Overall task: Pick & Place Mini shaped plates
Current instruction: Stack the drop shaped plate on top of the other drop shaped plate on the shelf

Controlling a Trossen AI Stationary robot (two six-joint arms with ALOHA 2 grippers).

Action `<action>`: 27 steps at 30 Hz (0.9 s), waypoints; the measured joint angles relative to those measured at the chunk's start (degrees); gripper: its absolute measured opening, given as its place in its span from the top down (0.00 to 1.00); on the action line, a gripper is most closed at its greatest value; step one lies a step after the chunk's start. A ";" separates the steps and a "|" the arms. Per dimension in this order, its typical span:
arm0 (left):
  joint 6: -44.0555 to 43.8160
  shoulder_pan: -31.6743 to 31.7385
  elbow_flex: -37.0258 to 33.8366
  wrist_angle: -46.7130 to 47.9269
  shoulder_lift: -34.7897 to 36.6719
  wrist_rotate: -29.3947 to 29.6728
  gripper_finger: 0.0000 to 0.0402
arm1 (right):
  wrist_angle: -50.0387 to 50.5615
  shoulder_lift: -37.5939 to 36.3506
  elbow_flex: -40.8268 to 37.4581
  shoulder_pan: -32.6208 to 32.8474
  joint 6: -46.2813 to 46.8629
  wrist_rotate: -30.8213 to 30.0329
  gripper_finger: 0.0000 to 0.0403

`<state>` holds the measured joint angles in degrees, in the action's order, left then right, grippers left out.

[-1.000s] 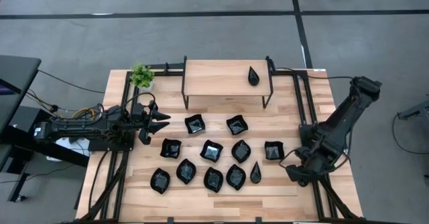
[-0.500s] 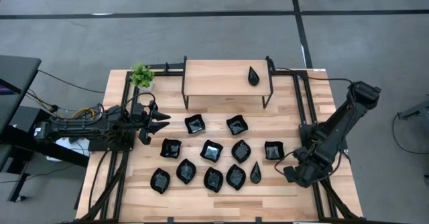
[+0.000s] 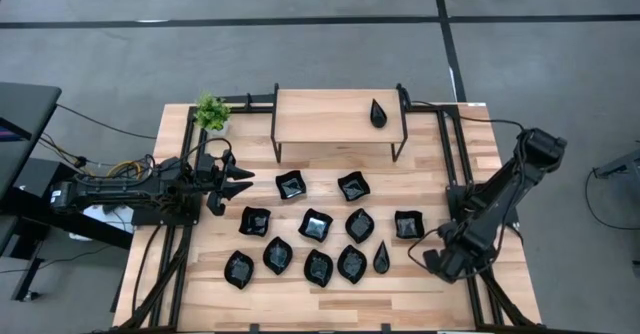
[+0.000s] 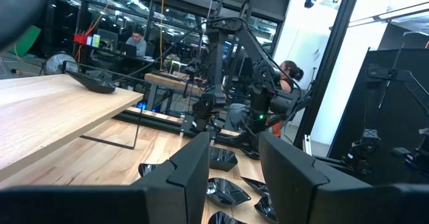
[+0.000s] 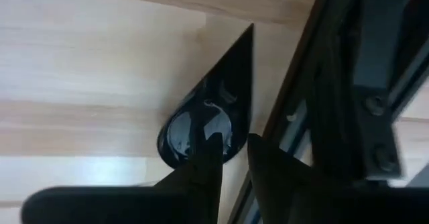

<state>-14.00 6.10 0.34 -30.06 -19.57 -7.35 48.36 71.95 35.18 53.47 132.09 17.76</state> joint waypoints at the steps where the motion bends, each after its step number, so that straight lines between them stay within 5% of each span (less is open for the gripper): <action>1: 0.00 -0.01 0.02 0.00 0.00 -0.02 0.67 | -0.42 0.50 0.00 -0.02 -0.01 0.04 0.84; 27: 0.00 0.01 0.02 -0.02 0.02 -0.02 0.67 | -7.52 5.28 0.00 -0.02 -0.50 -0.78 0.84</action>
<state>-14.00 6.11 0.36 -30.09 -19.55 -7.38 40.84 77.23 35.18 53.45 131.59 16.98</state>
